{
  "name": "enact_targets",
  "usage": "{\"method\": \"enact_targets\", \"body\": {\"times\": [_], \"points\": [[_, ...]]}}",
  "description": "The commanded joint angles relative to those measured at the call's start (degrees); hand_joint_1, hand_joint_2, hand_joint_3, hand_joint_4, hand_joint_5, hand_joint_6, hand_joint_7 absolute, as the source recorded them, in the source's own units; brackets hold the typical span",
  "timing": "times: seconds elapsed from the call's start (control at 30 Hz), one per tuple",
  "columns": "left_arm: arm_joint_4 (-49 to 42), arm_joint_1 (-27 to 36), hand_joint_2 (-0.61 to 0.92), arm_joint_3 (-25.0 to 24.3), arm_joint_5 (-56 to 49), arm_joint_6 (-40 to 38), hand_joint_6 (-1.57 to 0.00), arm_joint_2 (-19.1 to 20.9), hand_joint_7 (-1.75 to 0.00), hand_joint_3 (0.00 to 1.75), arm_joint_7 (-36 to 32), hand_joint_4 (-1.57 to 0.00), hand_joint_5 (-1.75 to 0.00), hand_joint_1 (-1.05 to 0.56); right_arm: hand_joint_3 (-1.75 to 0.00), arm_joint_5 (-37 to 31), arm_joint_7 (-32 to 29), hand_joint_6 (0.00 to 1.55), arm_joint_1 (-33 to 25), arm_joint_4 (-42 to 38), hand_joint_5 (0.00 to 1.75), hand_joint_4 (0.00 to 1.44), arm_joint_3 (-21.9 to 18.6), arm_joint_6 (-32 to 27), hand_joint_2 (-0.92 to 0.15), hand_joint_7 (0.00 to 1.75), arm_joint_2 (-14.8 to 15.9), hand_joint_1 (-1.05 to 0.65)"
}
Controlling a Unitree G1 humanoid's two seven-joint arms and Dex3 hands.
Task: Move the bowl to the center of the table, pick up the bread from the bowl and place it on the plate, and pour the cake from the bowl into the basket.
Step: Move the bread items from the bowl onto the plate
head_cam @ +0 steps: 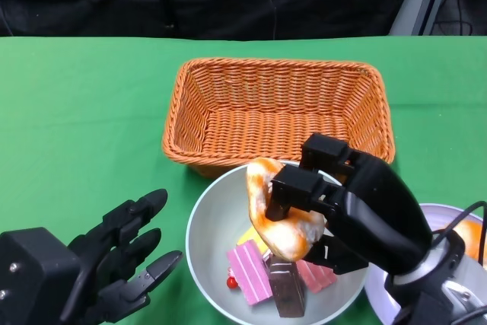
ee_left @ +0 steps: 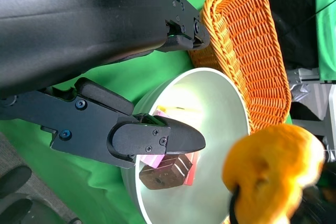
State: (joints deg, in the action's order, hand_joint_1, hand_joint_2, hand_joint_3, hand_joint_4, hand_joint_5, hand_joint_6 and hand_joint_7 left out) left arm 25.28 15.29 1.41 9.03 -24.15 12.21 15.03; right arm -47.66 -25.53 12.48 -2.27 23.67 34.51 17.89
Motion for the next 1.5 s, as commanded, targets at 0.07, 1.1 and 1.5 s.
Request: {"method": "enact_targets", "body": {"times": [0.07,1.1,1.5], "points": [[-0.3,-0.2,0.92,-0.4,-0.2,0.4,-0.19,1.1,0.0,0.37,0.4,-0.13,-0.16,-0.65,-1.46,2.3,2.1,0.79,-1.9,4.9,1.75,1.04,-2.3,1.0,-0.2,1.75,0.8,-0.08],[-1.6,-1.0,0.92,-1.4,1.1,0.5,-0.2,1.1,0.0,0.34,1.1,-0.16,-0.16,-0.66,-1.72,7.1,18.6,0.86,-15.2,28.9,1.75,1.09,-21.7,-9.3,0.0,1.75,1.5,-0.08],[-1.5,-0.6,0.92,-1.7,0.9,0.8,-0.2,1.8,0.0,0.35,1.7,-0.15,-0.15,-0.66,-1.54,2.6,26.7,0.83,-22.0,32.7,1.75,1.02,-27.1,-19.6,-0.17,1.66,3.3,-0.01]]}}
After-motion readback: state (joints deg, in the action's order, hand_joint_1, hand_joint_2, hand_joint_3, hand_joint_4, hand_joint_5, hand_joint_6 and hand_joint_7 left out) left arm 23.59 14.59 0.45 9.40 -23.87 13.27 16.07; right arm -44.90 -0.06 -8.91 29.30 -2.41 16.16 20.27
